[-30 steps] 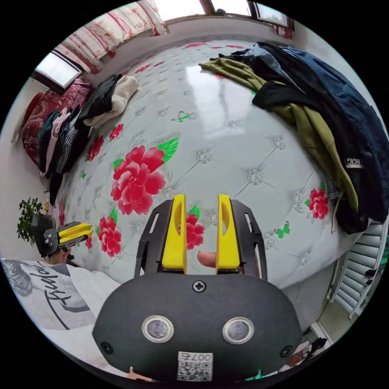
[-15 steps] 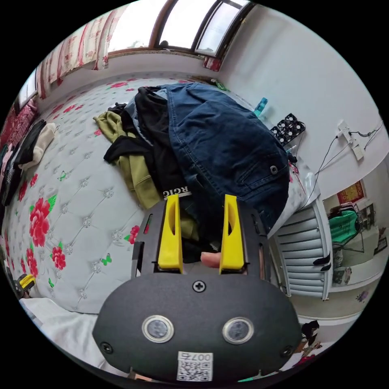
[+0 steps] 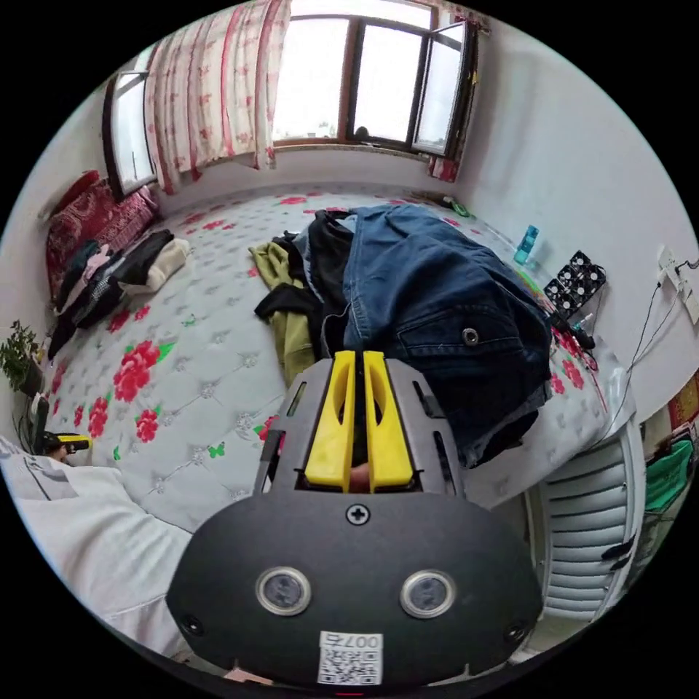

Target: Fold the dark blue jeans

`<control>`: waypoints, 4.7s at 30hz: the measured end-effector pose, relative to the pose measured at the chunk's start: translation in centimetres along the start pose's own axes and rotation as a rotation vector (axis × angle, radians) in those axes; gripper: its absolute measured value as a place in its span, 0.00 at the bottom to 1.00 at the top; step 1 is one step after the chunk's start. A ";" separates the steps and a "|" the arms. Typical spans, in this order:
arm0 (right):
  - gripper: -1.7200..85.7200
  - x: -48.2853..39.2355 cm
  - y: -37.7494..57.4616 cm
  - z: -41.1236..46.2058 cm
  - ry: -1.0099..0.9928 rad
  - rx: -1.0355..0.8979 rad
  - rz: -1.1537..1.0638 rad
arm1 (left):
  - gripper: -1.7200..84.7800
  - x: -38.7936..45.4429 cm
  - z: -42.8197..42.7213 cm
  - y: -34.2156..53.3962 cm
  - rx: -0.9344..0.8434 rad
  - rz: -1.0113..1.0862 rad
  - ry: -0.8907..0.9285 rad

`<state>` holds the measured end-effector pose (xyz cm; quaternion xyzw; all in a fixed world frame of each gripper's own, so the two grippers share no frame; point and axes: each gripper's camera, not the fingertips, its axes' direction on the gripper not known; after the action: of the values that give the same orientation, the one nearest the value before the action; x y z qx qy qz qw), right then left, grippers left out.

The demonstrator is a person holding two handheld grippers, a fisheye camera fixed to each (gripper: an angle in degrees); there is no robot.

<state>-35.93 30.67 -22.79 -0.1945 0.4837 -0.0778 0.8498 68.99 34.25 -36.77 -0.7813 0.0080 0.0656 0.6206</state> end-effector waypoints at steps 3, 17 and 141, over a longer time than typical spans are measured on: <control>0.02 0.2 0.0 -2.9 -0.231 0.061 -0.013 | 0.01 1.3 -1.9 0.2 0.063 0.013 0.083; 0.04 -30.3 -3.6 -5.2 -1.144 0.027 -0.661 | 0.07 -8.8 -13.7 4.2 0.481 -0.325 0.354; 0.11 -2.2 -0.3 8.1 -0.366 -0.375 0.574 | 0.01 -30.9 -32.3 8.6 0.156 -0.699 0.244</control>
<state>-30.17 33.20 -17.22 -0.2137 0.3645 0.2887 0.8591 40.55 -1.22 -34.46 -0.6892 -0.1804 -0.2444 0.6578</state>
